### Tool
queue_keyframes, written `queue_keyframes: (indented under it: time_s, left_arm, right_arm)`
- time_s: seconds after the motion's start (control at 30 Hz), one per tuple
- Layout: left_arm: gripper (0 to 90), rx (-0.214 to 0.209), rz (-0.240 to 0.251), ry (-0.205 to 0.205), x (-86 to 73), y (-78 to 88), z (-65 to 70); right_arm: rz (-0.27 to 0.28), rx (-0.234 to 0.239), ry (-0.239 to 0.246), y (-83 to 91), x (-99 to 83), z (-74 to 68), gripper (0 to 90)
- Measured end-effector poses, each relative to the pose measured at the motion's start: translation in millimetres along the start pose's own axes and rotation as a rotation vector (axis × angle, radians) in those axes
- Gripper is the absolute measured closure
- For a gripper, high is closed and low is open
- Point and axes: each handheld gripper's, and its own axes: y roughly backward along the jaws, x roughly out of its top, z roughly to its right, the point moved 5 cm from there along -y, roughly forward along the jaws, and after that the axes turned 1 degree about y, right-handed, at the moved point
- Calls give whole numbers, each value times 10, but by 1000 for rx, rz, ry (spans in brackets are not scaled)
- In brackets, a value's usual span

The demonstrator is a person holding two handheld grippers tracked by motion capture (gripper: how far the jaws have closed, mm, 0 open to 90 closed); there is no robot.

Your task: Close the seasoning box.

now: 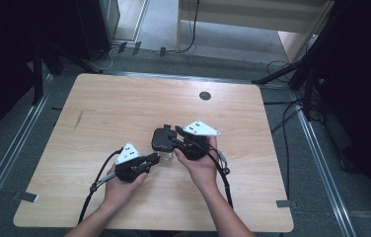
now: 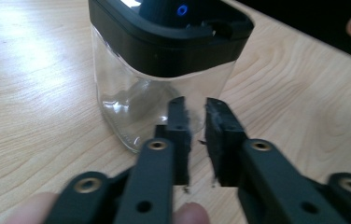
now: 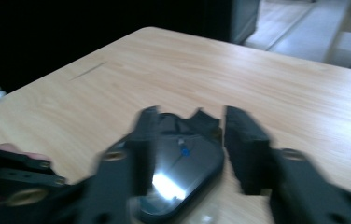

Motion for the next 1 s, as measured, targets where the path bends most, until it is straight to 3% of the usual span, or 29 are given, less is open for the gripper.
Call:
queue_keyframes:
  time_s: [0.03,0.1,0.13,0.17,0.2,0.23,0.3,0.4,0.43,0.5,0.67,0.8,1.0]
  left_arm:
    - [621,-4,5,4,3,23,-9]
    - [488,7,18,-4,13,81,-40]
    - [488,29,22,-21,19,113,-64]
    - [381,64,17,-20,20,197,-118]
    - [319,64,17,-20,20,197,-118]
    - [272,83,19,-6,17,248,-156]
    - [244,103,26,14,8,363,-247]
    - [143,152,41,29,-21,597,-462]
    - [136,152,41,29,-21,597,-462]
    - [136,186,40,44,-51,708,-576]
    - [136,233,42,98,-146,987,-837]
    - [137,327,42,122,-218,1232,-1049]
    - [137,379,47,128,-276,1437,-1182]
  right_arm:
    - [9,-15,-8,72,5,74,367]
    - [10,-24,-13,112,2,111,322]
    - [13,-37,-20,152,-6,152,287]
    - [22,-46,-22,239,-39,237,234]
    - [22,-46,-22,239,-39,237,234]
    - [26,-58,-41,325,-80,331,202]
    - [32,-62,-53,367,-105,378,194]
    - [45,-93,-82,534,-224,563,186]
    - [45,-93,-82,534,-224,563,186]
    - [52,-115,-108,662,-317,689,187]
    - [42,-152,-123,803,-451,833,187]
    - [23,-190,-150,990,-660,1004,190]
    - [18,-222,-199,1195,-884,1162,195]
